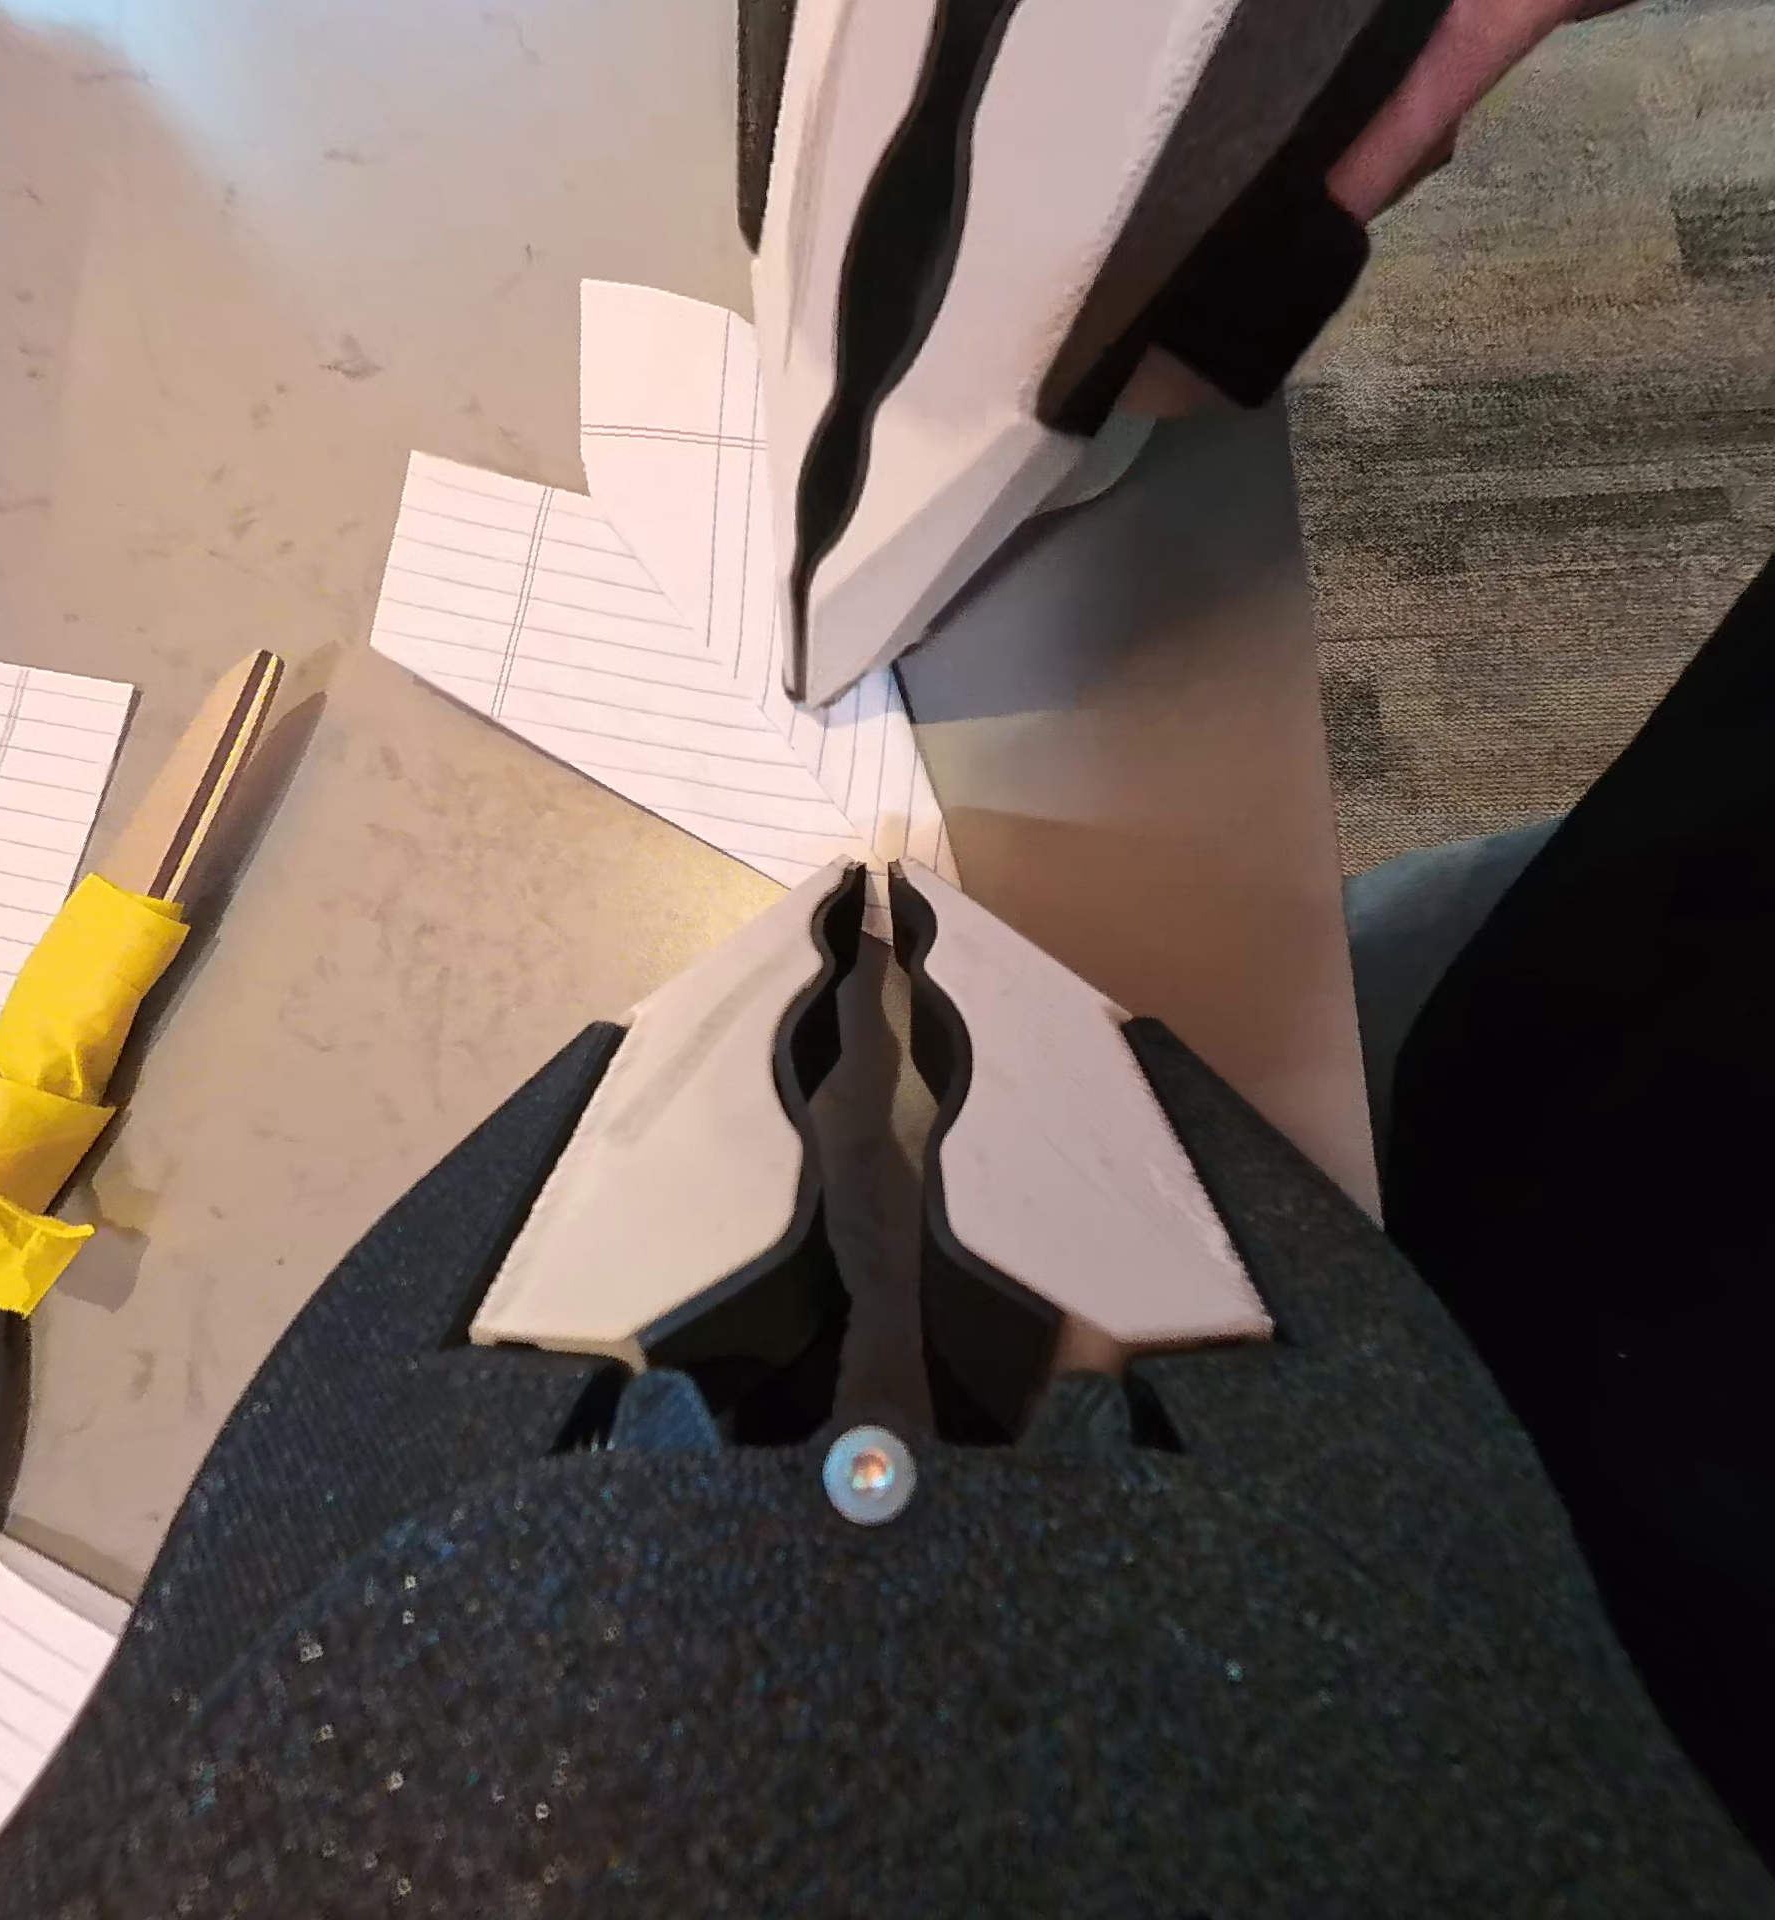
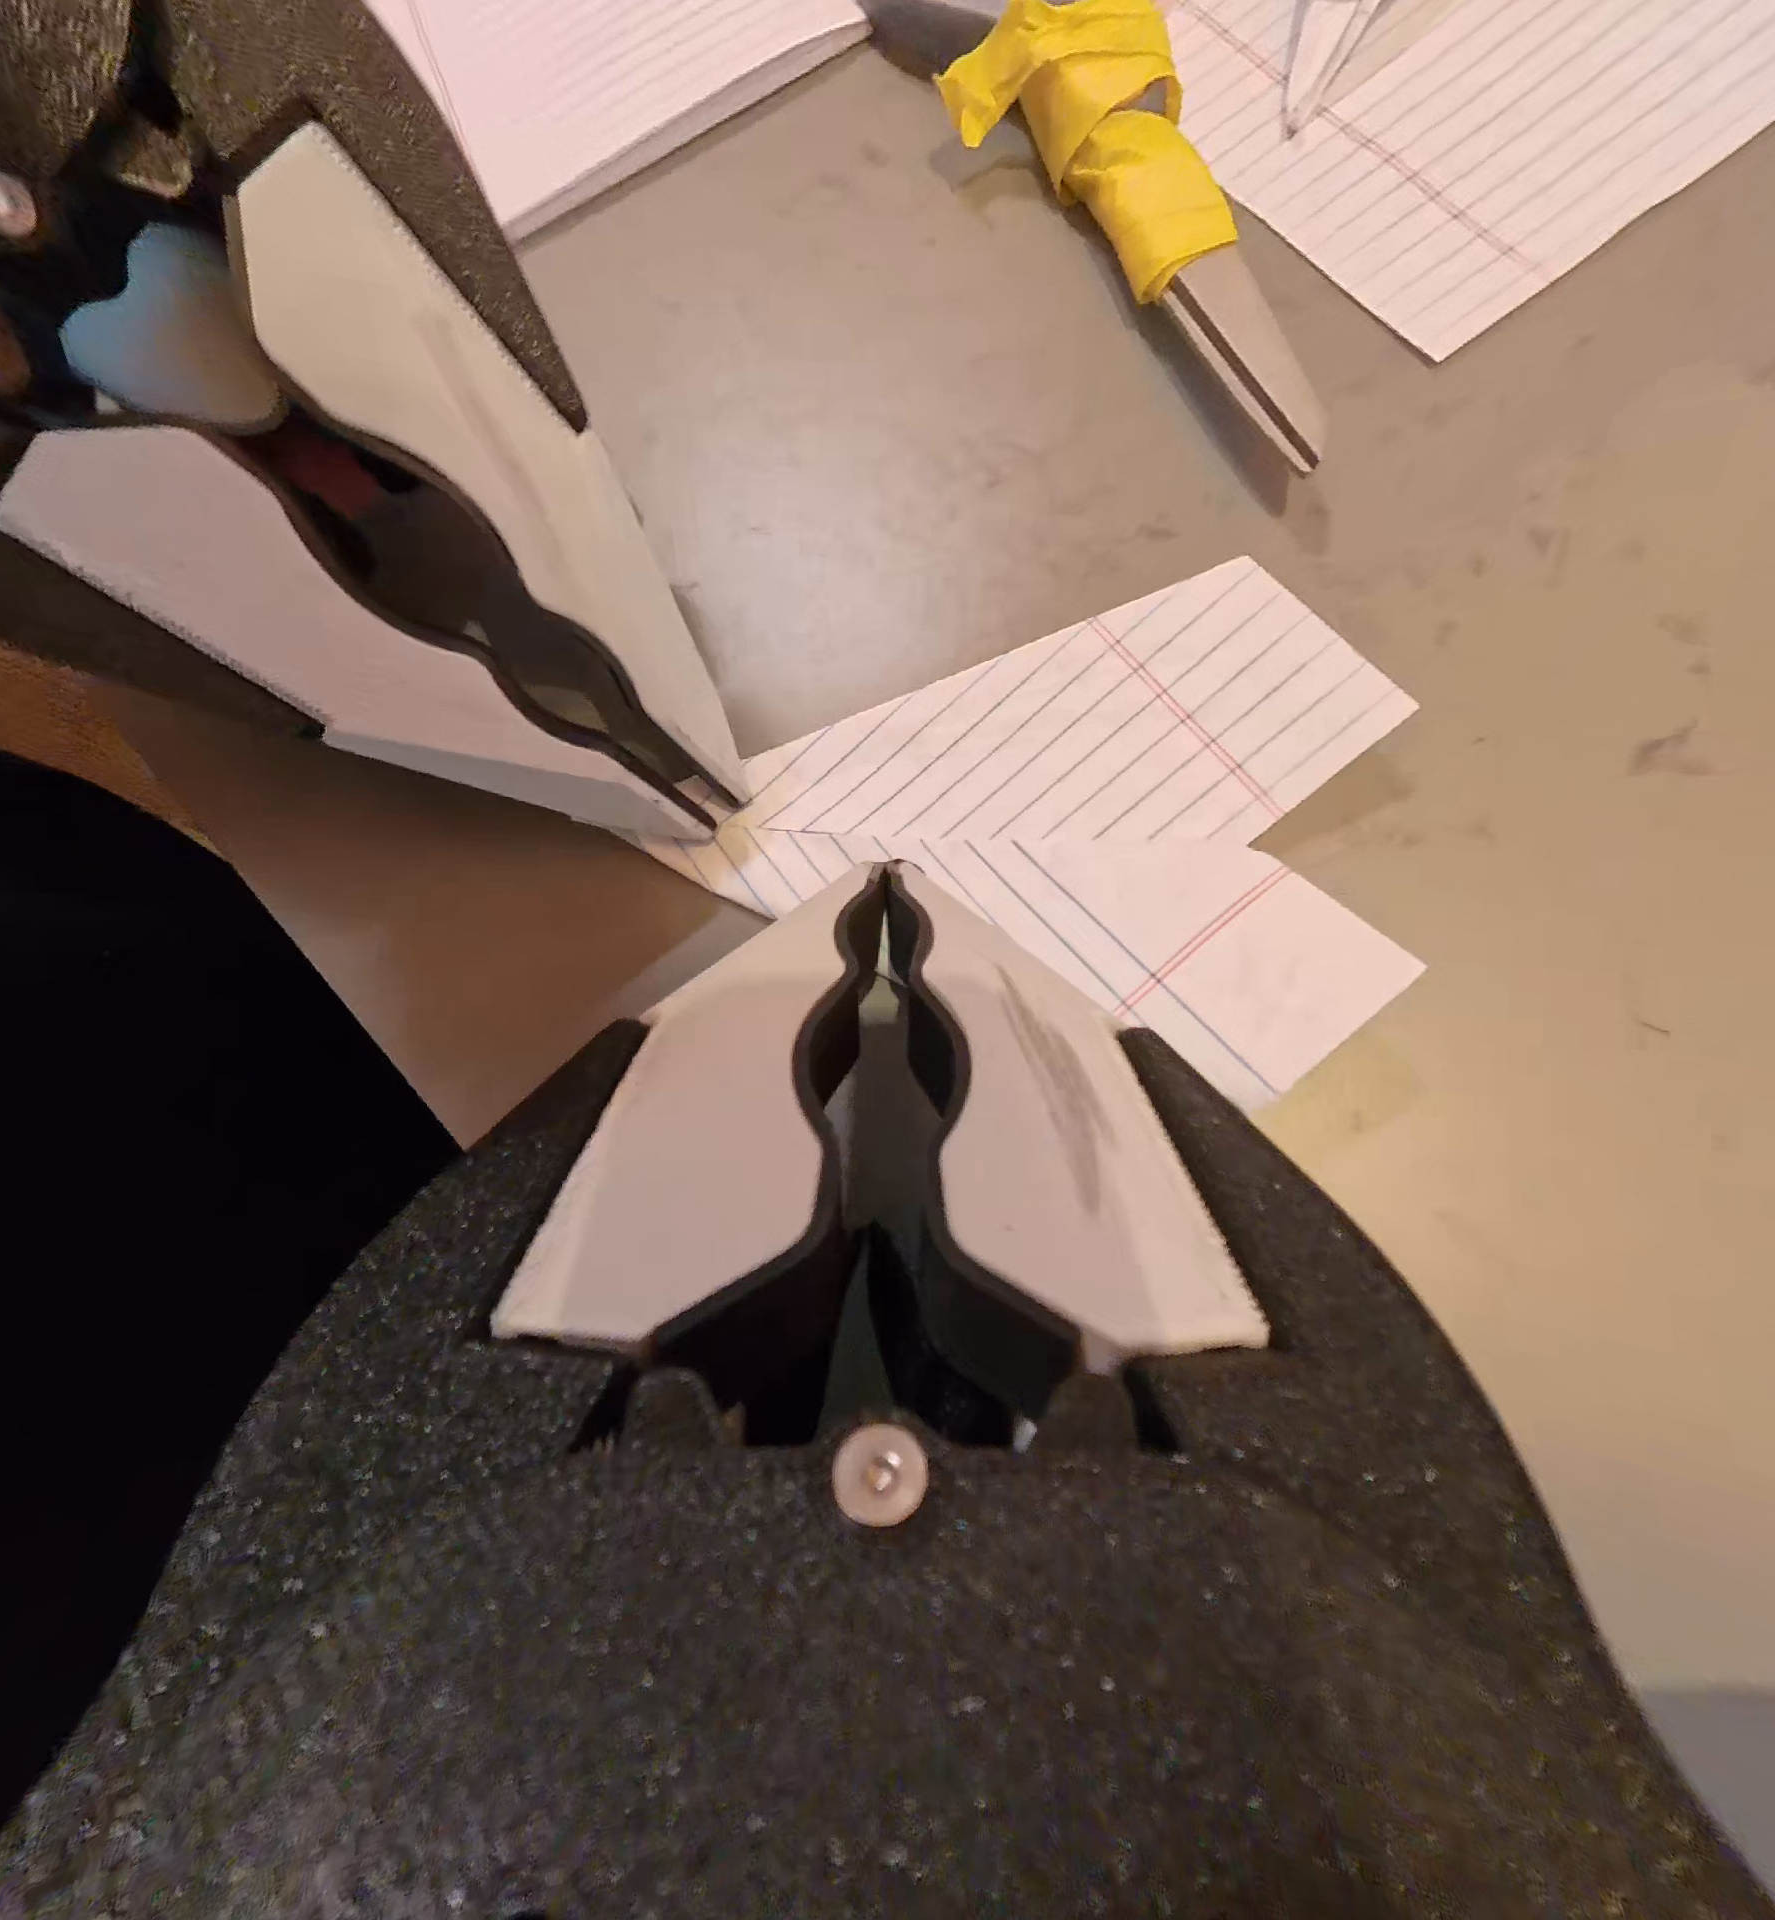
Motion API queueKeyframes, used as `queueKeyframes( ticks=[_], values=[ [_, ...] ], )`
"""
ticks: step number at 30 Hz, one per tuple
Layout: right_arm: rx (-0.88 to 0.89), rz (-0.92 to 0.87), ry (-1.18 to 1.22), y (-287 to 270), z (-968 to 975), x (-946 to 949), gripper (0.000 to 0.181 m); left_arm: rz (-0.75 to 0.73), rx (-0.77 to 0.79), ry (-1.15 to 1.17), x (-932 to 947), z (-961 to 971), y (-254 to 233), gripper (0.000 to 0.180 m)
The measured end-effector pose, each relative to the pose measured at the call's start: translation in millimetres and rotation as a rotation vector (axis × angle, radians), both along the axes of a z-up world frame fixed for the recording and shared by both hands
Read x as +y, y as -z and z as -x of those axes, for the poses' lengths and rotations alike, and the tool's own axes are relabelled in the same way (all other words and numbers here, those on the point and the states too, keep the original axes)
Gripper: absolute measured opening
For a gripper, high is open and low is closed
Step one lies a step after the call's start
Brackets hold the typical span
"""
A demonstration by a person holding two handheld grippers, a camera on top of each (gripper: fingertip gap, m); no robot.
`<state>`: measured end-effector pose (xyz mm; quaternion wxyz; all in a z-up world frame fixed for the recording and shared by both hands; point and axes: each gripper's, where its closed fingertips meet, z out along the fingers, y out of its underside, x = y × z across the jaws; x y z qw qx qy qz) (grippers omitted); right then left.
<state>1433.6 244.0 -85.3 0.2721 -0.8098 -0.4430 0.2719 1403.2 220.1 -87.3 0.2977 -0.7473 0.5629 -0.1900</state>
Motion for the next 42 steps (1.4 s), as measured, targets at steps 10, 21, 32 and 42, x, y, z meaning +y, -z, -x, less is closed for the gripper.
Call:
queueKeyframes(
  ticks=[10,21,32,42],
  values=[
    [-0.018,-0.010,0.020,0,-5,5,0.000,0.008,-0.009,-0.010,-1,0,0,0.004],
    [-0.017,-0.026,0.078,0,-10,3,0.000,0.017,-0.025,-0.042,2,-2,0,0.005],
    [-0.011,-0.003,0.083,0,-11,3,0.000,0.017,0.020,-0.030,2,-2,0,0.005],
    [-0.012,0.008,0.064,1,-11,4,0.000,-0.037,0.055,0.024,9,-15,0,0.012]
  ],
)
